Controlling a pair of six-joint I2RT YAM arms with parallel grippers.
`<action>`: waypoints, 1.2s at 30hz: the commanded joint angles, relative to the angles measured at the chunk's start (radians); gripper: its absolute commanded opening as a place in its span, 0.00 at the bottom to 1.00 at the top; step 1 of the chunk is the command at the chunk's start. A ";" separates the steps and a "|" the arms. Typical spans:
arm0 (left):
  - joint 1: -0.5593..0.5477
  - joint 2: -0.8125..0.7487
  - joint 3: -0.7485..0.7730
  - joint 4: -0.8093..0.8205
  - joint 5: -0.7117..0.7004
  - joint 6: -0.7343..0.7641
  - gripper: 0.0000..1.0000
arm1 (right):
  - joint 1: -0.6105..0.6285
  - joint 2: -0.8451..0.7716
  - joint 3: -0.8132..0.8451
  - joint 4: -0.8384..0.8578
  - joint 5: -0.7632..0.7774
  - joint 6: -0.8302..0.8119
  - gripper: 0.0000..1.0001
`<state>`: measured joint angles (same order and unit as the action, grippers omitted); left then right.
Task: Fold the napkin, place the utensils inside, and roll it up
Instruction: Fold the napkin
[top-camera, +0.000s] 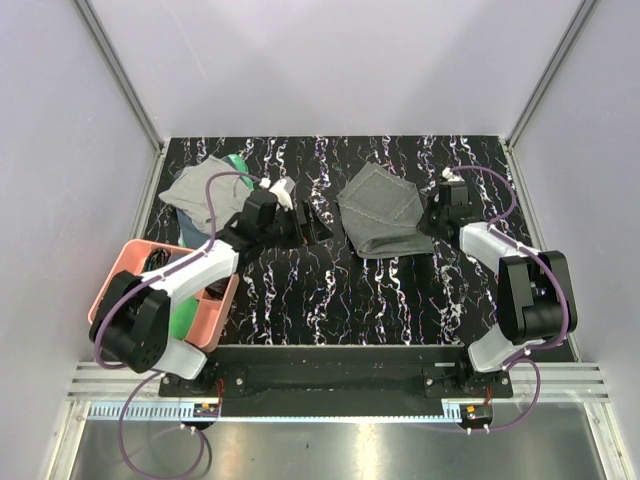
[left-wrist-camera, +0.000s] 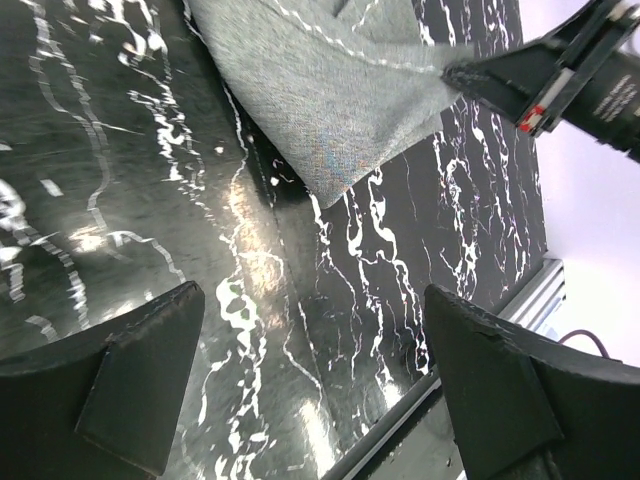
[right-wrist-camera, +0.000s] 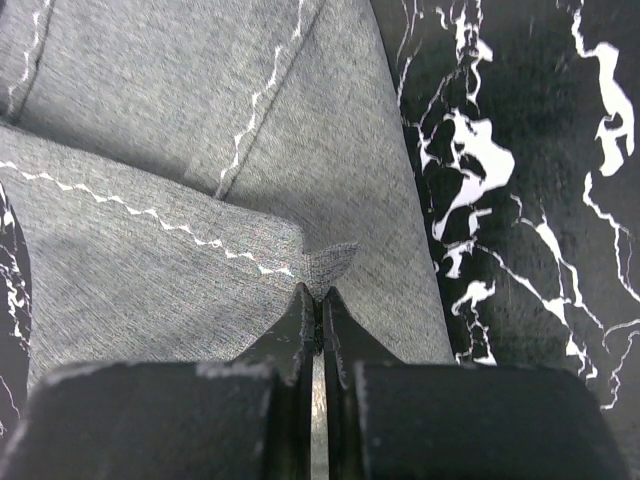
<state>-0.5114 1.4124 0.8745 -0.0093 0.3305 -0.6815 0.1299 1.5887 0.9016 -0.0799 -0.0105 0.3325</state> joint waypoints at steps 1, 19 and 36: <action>-0.025 0.068 0.029 0.152 0.021 -0.056 0.92 | -0.004 -0.009 0.006 0.034 0.027 -0.003 0.00; -0.071 0.319 0.113 0.308 0.050 -0.147 0.90 | -0.004 -0.182 -0.047 -0.118 0.014 0.126 0.66; -0.088 0.416 0.147 0.307 0.018 -0.153 0.82 | 0.210 -0.027 0.014 0.149 -0.203 0.178 0.39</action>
<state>-0.5968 1.8339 1.0134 0.2443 0.3622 -0.8383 0.2848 1.5253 0.8635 -0.0544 -0.1612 0.4911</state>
